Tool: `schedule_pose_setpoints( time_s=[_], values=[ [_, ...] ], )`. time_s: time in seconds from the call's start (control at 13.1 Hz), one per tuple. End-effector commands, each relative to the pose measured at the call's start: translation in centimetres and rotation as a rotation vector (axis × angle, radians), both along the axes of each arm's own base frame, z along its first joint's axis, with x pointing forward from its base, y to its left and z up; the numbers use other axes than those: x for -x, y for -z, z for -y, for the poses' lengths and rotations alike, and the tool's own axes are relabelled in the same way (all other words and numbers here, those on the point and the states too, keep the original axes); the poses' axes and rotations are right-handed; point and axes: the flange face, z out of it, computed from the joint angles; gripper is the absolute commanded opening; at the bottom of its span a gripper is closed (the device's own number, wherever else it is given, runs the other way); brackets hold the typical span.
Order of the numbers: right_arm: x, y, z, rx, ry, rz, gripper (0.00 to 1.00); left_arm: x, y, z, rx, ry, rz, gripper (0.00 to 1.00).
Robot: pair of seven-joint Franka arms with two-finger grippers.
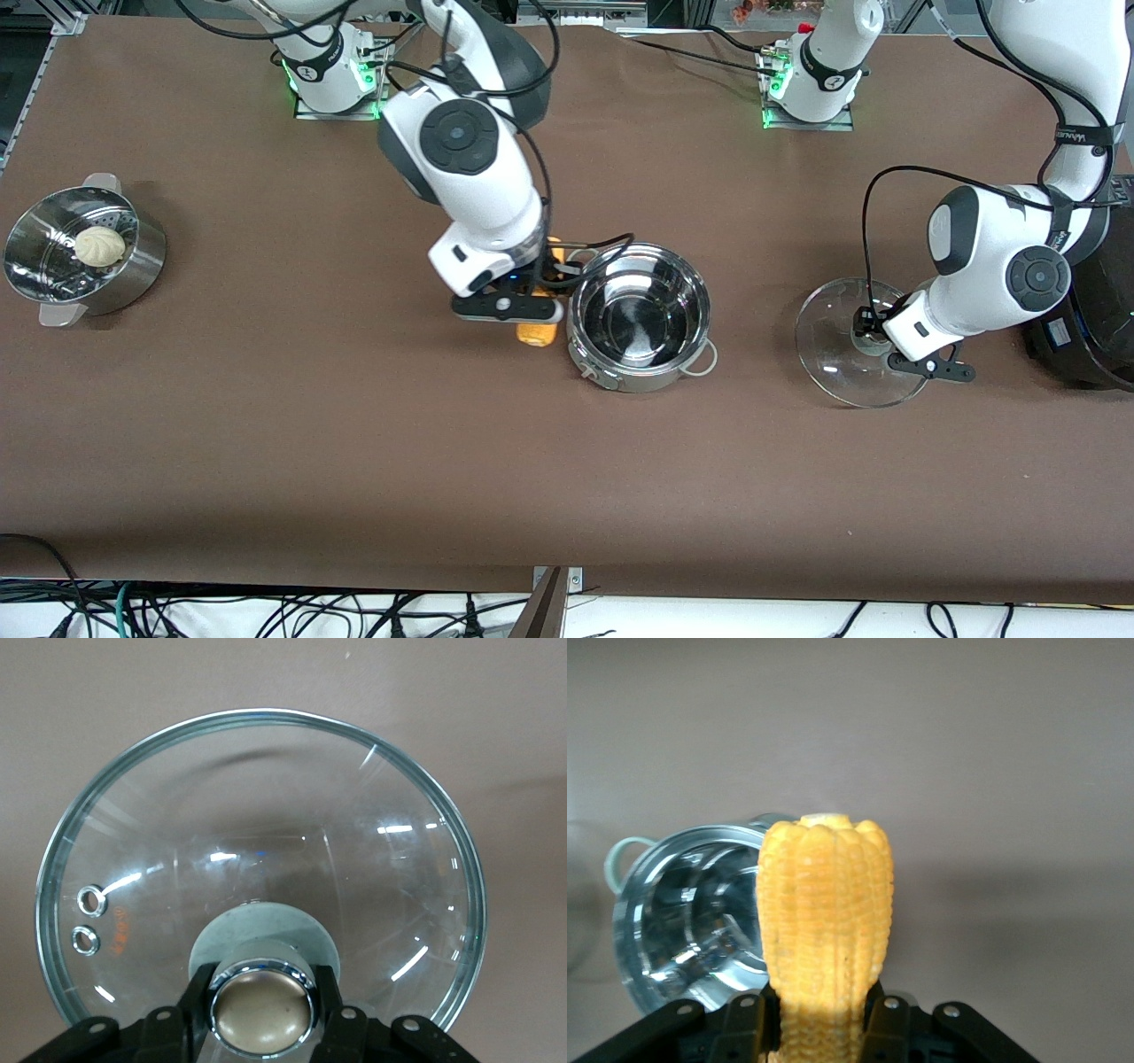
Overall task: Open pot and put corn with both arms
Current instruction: 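Lower the corn into the pot while the left gripper sets lid down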
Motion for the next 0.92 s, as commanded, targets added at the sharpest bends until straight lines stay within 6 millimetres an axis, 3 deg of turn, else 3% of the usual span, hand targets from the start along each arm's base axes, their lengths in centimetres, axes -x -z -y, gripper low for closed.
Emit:
schedule_pose_setpoints(
  time_s=[0.0,0.31,0.61,0.69,0.76,0.84],
  values=[
    [1.2,0.2,-3.9,-0.048,0.002,0.065,0.00,0.2,0.8,-1.2,0.009,0.015,0.035,0.00],
    [4.2,2.7,-9.0,-0.062,-0.075,0.156,0.00,0.0,4.3,-2.3,0.005,0.027,0.076,0.00],
    [4.5,6.9,-10.9,-0.084,-0.098,0.177,0.00,0.0,6.5,-2.9,0.001,0.014,0.076,0.00],
    [4.8,7.7,-11.2,-0.080,-0.109,0.178,0.00,0.0,6.5,-3.0,0.000,0.010,0.075,0.14],
    [4.8,8.2,-11.3,-0.064,-0.119,0.187,0.00,0.1,6.6,-3.0,-0.001,-0.001,0.073,0.68],
    [4.8,8.8,-11.3,-0.051,-0.128,0.192,0.00,0.1,6.6,-3.0,-0.001,-0.003,0.071,1.00]
  ],
)
